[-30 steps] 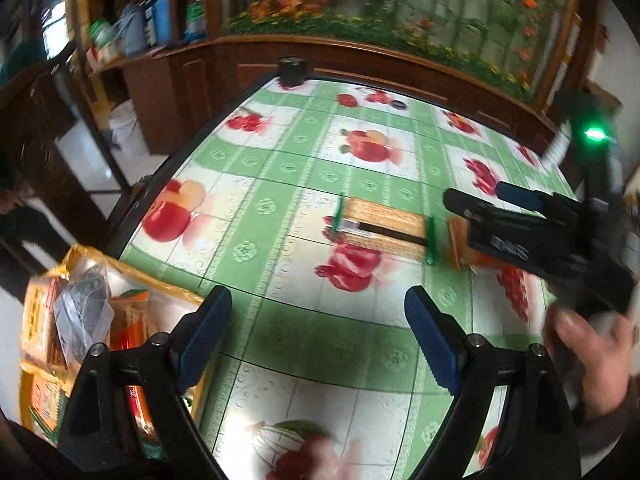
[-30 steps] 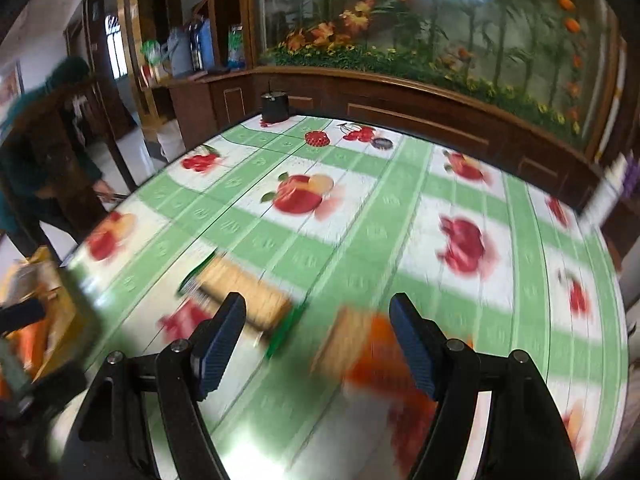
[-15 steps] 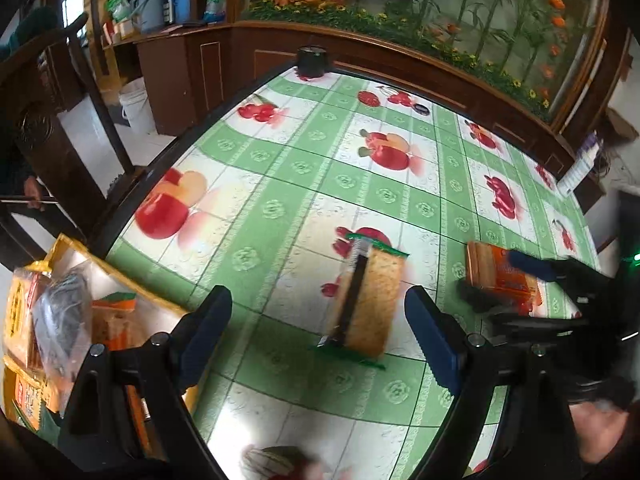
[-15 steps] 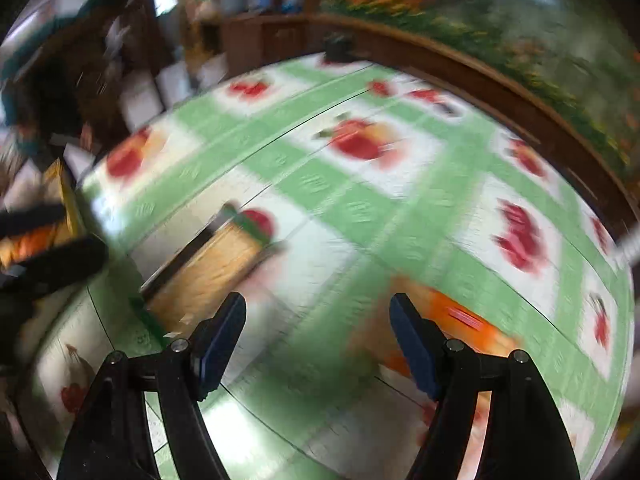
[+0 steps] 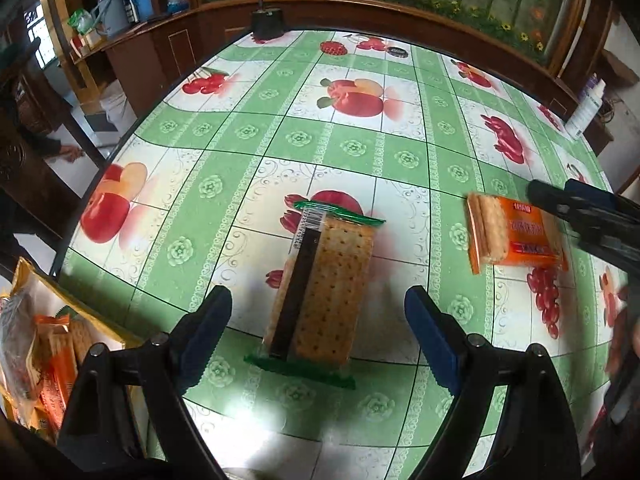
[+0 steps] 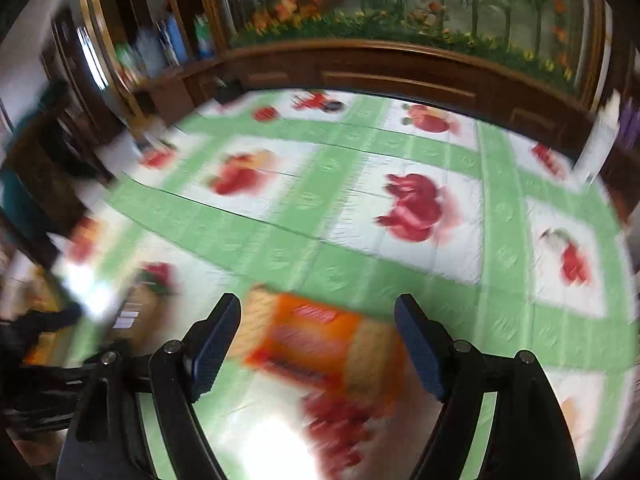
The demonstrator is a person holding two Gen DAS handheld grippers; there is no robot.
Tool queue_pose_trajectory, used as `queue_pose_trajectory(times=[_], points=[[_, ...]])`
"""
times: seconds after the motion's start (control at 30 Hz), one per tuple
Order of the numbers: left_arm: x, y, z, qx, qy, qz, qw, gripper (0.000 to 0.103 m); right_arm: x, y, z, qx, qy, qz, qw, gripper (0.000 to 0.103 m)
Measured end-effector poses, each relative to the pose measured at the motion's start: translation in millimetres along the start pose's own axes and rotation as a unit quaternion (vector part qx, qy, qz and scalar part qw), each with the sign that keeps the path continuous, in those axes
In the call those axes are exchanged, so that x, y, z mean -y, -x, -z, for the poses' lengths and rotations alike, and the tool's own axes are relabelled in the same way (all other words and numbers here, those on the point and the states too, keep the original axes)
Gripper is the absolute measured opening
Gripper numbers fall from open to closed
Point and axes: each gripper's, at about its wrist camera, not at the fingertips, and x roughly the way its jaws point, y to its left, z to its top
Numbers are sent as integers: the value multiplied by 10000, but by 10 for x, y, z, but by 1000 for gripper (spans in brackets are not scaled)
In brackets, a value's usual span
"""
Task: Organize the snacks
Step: 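Grasp the striped cracker pack with the left gripper while the right grasps the orange cracker pack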
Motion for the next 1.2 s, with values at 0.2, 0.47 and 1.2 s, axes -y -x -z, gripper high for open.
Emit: queue_pose_trajectory(times=[0.2, 0.47, 1.2], points=[[-73, -55, -28, -10, 130, -16, 9999, 88, 100, -289, -58, -347, 392, 1464, 9878, 80], [-47, -138, -47, -59, 92, -13, 9999, 88, 125, -108, 365, -896, 312, 663, 9933, 80], [-9, -311, -6, -40, -68, -86, 9999, 88, -499, -48, 622, -453, 137, -192, 9987, 54]])
